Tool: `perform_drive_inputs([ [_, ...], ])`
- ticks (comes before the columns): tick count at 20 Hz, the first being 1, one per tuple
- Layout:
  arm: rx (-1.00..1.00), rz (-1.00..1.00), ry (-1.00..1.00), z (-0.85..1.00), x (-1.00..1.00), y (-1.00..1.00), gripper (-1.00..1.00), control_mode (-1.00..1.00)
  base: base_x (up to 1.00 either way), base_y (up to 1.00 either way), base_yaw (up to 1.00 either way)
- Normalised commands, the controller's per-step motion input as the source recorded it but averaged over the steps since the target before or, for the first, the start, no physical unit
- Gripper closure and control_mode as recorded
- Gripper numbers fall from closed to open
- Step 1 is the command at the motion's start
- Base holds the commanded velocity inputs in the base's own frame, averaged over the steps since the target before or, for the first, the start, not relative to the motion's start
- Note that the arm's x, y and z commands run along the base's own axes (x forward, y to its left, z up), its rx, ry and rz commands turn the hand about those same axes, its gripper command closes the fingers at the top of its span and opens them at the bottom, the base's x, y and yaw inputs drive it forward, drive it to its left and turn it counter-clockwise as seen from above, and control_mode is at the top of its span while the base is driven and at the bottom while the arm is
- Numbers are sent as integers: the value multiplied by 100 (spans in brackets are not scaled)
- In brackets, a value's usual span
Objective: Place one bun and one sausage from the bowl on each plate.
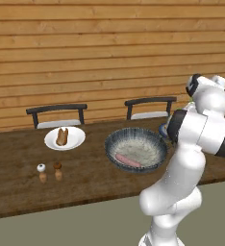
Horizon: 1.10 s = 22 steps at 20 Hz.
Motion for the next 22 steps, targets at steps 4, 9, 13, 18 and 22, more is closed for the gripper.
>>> perform_drive_inputs([
  [4, 27, -14, 4, -13, 66, -49, 100, -100, 0, 0, 0],
  [9, 19, -11, 8, -46, 63, -32, 100, -100, 0, 0, 0],
  [13, 6, -5, -7, -52, 40, -18, 100, -100, 0, 0, 0],
  [18, -14, 0, -38, -48, 2, 0, 100, -100, 0, 0, 0],
  [22, -14, 0, -1, -5, 30, 5, 100, -100, 0, 0, 0],
])
